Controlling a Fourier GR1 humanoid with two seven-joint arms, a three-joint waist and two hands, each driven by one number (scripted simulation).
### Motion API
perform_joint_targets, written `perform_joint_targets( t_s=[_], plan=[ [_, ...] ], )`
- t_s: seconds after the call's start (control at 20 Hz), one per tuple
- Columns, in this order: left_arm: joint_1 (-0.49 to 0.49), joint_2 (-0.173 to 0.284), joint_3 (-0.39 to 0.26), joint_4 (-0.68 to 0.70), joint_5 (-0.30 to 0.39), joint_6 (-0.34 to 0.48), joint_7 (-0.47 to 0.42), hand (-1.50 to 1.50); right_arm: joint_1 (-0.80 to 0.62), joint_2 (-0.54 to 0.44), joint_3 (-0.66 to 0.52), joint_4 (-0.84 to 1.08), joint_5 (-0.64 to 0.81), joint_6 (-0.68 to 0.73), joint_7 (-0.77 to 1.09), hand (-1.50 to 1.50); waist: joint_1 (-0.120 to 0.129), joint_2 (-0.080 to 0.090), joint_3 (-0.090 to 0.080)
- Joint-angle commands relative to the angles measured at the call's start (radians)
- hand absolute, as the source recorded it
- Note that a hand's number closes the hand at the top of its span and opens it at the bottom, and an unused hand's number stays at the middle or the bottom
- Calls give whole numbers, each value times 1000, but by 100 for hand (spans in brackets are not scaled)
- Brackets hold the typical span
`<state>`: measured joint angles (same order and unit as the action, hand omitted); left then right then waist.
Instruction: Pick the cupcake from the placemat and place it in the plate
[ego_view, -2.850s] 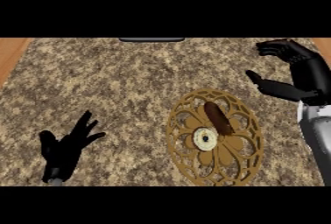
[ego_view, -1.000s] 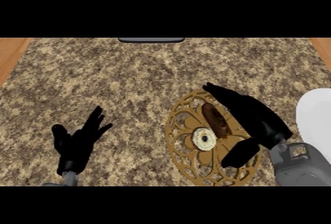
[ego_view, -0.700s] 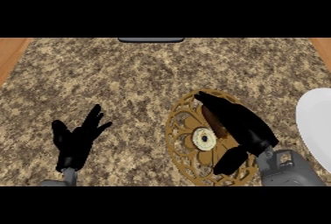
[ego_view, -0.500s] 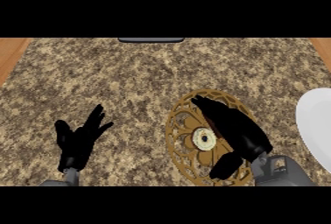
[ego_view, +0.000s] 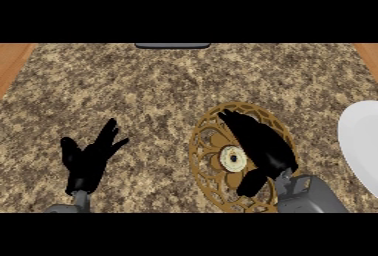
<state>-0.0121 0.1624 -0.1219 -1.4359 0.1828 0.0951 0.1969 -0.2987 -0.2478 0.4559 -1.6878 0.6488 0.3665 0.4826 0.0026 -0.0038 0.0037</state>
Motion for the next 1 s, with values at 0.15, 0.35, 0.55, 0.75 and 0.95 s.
perform_joint_targets(
  t_s=[0.15, 0.35, 0.55, 0.75, 0.95],
  plan=[
    [82, -28, -30, -2, -38, -9, -24, 0, -22, 60, 0, 192, 89, -52, -102, -150, 7, 5, -4],
    [38, -23, 23, 51, -30, -24, -39, 0, 20, 75, 15, 169, 120, -15, -97, -150, 0, 4, -4],
    [24, 1, 43, 39, -23, -43, -10, 0, -68, 25, 6, 223, 152, 23, -210, 150, 2, 4, -4],
    [0, -30, 28, 3, -44, -16, 62, 0, 23, 48, 43, 184, 241, -49, -231, 150, -2, 4, -4],
    [-5, -47, 48, 46, -48, -33, 10, 0, -2, 34, -25, 194, 266, -33, -282, 150, -2, 4, -4]
  ],
)
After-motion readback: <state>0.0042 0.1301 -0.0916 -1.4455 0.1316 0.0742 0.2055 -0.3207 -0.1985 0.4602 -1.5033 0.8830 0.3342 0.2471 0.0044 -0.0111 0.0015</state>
